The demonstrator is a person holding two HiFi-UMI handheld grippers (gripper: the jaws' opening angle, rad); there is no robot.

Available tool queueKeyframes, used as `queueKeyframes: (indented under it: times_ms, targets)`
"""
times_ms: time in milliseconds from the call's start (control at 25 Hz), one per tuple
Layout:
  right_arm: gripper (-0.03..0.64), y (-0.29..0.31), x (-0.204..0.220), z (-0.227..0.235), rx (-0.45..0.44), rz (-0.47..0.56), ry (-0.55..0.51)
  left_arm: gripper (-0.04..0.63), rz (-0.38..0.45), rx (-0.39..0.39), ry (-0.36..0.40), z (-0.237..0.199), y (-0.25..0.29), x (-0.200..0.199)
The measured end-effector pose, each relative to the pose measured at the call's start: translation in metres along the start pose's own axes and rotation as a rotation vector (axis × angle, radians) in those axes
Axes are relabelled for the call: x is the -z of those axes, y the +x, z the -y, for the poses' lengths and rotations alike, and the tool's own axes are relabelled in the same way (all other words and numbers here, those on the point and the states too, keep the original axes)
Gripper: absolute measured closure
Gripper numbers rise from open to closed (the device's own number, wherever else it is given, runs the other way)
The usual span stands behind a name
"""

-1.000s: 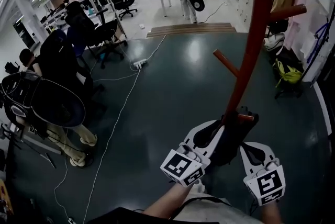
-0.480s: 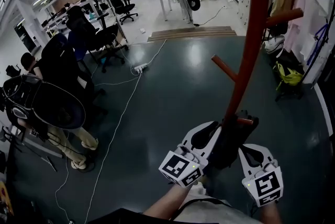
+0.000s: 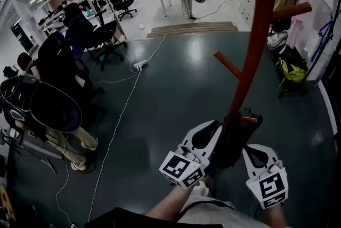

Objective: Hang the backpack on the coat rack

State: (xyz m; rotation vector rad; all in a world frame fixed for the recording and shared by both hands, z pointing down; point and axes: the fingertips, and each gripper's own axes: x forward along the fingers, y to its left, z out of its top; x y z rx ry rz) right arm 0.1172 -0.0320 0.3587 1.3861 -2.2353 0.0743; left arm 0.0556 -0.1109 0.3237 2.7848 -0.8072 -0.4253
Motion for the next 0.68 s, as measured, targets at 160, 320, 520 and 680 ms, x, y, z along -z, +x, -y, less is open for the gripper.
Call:
queueKeyframes:
  times_ms: [160,320,520,680]
  targets:
    - [0.604,0.0021,0.0013,-0.0003,0.002,-0.007,-0.001,0.535,-0.006,0.002,-0.007,-0.0019,-0.0004,0.0023]
    - [0.604,0.003,0.0031,0.002,-0.001,-0.014,0.001,0.535,-0.009,-0.001,-0.01,-0.0024,0.0014,0.0032]
    - [0.604,0.0055,0.0049,0.0029,-0.005,-0.02,0.003,0.534,-0.01,-0.001,-0.01,-0.0045,0.0024,0.0046]
    - [0.604,0.0084,0.0073,0.0046,-0.009,-0.028,0.008,0.534,-0.012,-0.009,-0.013,-0.0071,0.004,0.0056]
